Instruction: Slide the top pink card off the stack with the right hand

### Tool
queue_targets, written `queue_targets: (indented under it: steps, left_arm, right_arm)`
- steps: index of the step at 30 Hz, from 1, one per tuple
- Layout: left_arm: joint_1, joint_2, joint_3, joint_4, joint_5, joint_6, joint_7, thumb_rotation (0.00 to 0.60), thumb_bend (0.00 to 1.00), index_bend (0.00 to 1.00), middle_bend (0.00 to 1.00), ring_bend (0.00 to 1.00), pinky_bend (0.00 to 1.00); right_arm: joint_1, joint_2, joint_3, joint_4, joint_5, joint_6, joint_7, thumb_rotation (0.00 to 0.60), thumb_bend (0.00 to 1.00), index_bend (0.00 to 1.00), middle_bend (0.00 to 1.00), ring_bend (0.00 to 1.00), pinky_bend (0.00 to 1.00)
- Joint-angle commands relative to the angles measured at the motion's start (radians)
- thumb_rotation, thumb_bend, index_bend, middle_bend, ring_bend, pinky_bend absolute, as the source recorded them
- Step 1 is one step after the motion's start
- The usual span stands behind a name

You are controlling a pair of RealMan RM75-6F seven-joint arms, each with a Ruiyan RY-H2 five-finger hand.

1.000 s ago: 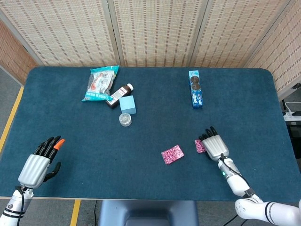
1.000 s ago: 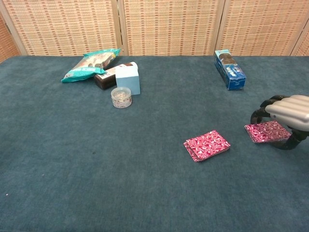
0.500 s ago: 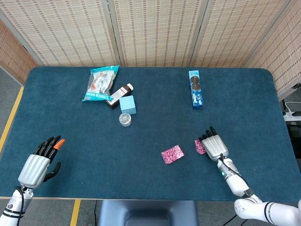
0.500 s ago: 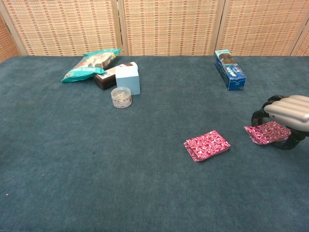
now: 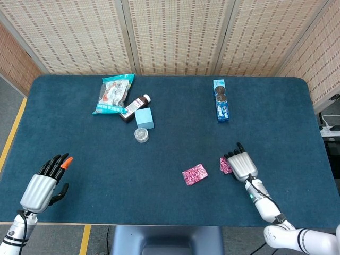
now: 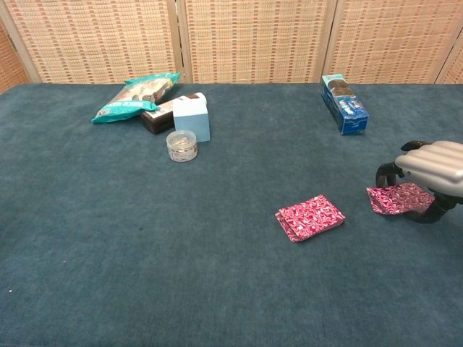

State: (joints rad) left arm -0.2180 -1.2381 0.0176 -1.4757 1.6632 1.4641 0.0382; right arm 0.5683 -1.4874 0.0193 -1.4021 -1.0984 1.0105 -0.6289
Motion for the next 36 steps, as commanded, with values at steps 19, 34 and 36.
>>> queue_targets:
  steps: [19, 34, 36]
  left_arm:
    - [0.000, 0.000, 0.001, 0.000, 0.003, 0.001, -0.002, 0.600, 0.49, 0.00, 0.00, 0.03, 0.18]
    - [-0.003, -0.004, -0.002, 0.001, -0.006, -0.010, 0.012, 0.600, 0.49, 0.00, 0.00, 0.03, 0.17]
    - [-0.003, -0.004, -0.004, 0.002, -0.011, -0.010, 0.010, 0.600, 0.49, 0.00, 0.00, 0.03, 0.17]
  right_arm:
    - [-0.006, 0.016, 0.026, -0.031, -0.027, 0.033, 0.005, 0.600, 0.27, 0.61, 0.45, 0.30, 0.08]
    - [0.138, -0.107, 0.146, 0.043, 0.088, -0.048, -0.094, 0.600, 0.27, 0.62, 0.45, 0.31, 0.08]
    - [0.164, -0.147, 0.158, 0.086, 0.120, -0.068, -0.111, 0.600, 0.27, 0.60, 0.45, 0.31, 0.08]
